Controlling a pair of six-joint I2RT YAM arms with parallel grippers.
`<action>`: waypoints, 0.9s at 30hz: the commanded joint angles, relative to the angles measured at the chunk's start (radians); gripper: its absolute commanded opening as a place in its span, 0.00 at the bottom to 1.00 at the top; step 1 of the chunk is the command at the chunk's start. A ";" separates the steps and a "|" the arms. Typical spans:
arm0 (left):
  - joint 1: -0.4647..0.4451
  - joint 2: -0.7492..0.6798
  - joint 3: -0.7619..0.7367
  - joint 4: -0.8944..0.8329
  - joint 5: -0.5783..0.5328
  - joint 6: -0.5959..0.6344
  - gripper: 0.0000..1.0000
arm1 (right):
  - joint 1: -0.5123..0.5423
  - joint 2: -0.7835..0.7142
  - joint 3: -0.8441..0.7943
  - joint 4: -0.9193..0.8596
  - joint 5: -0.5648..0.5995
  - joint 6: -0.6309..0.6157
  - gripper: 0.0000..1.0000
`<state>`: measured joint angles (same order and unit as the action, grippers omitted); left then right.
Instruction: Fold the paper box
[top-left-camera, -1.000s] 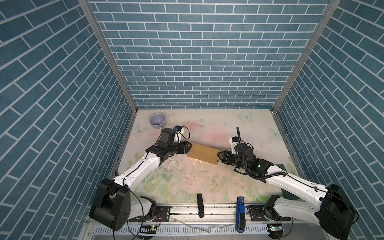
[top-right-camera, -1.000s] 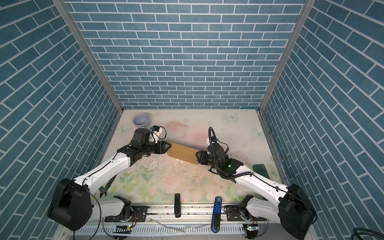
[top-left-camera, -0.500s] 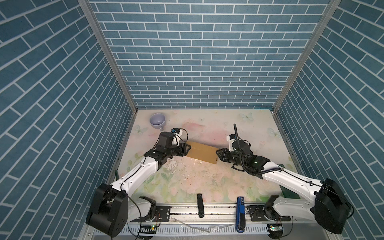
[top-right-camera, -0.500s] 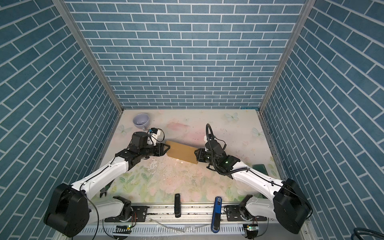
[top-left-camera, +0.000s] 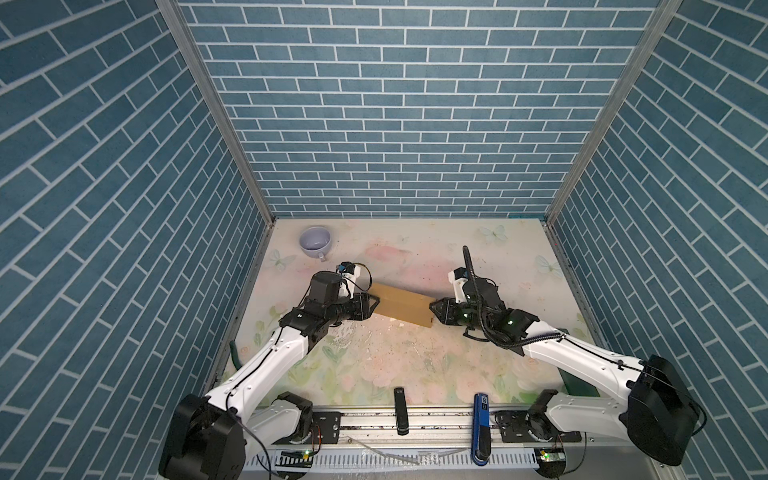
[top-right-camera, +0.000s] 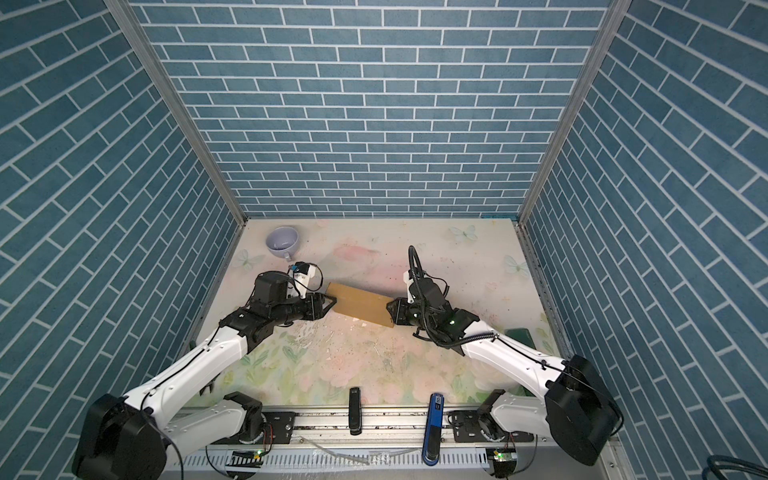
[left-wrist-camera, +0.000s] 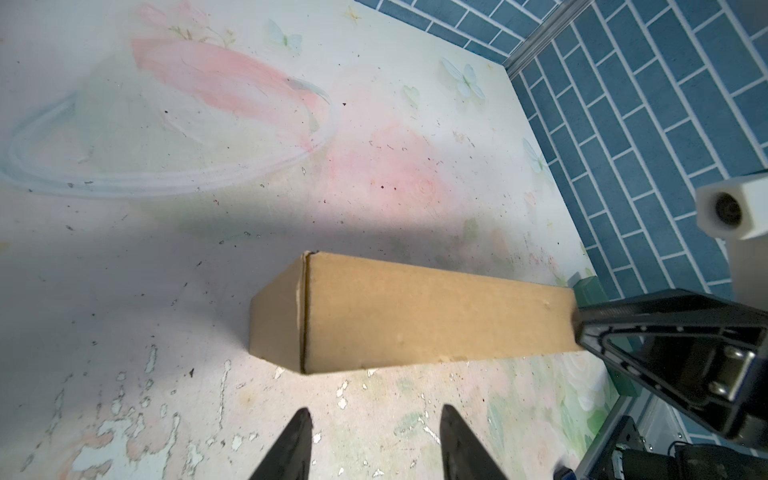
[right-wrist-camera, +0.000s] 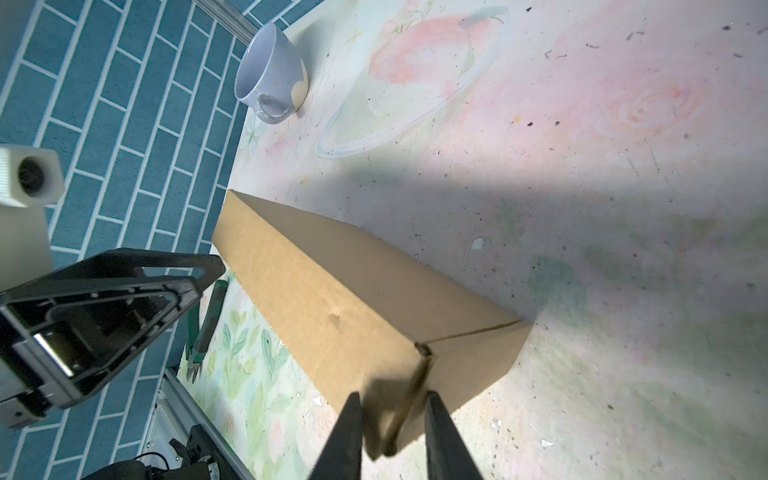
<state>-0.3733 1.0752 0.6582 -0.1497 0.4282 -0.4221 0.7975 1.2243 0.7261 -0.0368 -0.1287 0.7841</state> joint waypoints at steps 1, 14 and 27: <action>-0.002 -0.048 0.035 -0.078 -0.023 0.004 0.54 | 0.003 0.011 -0.028 -0.095 -0.012 -0.039 0.25; 0.000 -0.010 0.057 -0.076 -0.044 0.010 0.57 | 0.017 -0.009 -0.072 -0.079 -0.007 -0.023 0.24; -0.001 -0.046 -0.019 -0.083 -0.014 -0.021 0.53 | 0.077 -0.031 -0.089 -0.096 0.079 -0.003 0.24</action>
<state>-0.3729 1.0512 0.6594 -0.2279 0.4011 -0.4366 0.8680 1.1984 0.6651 -0.0822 -0.0956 0.7849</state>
